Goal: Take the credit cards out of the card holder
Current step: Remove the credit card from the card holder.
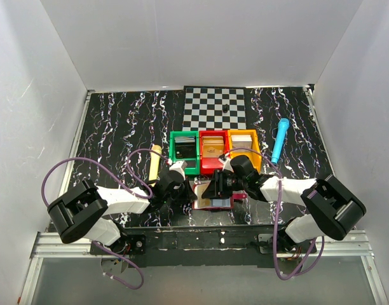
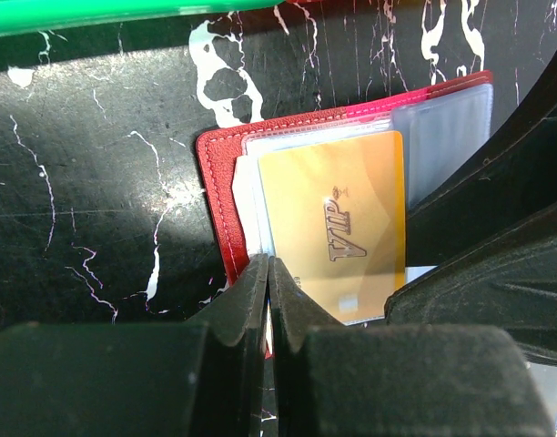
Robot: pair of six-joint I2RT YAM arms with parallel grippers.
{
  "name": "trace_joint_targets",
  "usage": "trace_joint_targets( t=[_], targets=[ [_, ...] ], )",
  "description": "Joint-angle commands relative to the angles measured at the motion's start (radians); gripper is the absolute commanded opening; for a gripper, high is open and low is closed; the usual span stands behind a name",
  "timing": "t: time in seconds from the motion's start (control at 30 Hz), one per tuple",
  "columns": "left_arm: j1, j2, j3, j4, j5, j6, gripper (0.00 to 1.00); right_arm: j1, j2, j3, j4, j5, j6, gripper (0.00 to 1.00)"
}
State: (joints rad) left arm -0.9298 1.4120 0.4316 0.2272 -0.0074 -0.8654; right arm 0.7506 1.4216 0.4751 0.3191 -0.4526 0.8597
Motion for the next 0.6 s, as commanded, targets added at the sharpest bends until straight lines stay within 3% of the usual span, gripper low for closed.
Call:
trace_joint_targets(
  t=[0.0,0.57],
  targets=[
    [-0.006,0.008,-0.025,-0.062,-0.013,-0.003,0.00,-0.010,-0.042,0.022,0.000,-0.014,-0.011,0.44],
    [-0.004,0.051,-0.019,-0.088,-0.037,-0.024,0.00,-0.019,-0.085,0.013,-0.041,-0.005,-0.021,0.41]
  ],
)
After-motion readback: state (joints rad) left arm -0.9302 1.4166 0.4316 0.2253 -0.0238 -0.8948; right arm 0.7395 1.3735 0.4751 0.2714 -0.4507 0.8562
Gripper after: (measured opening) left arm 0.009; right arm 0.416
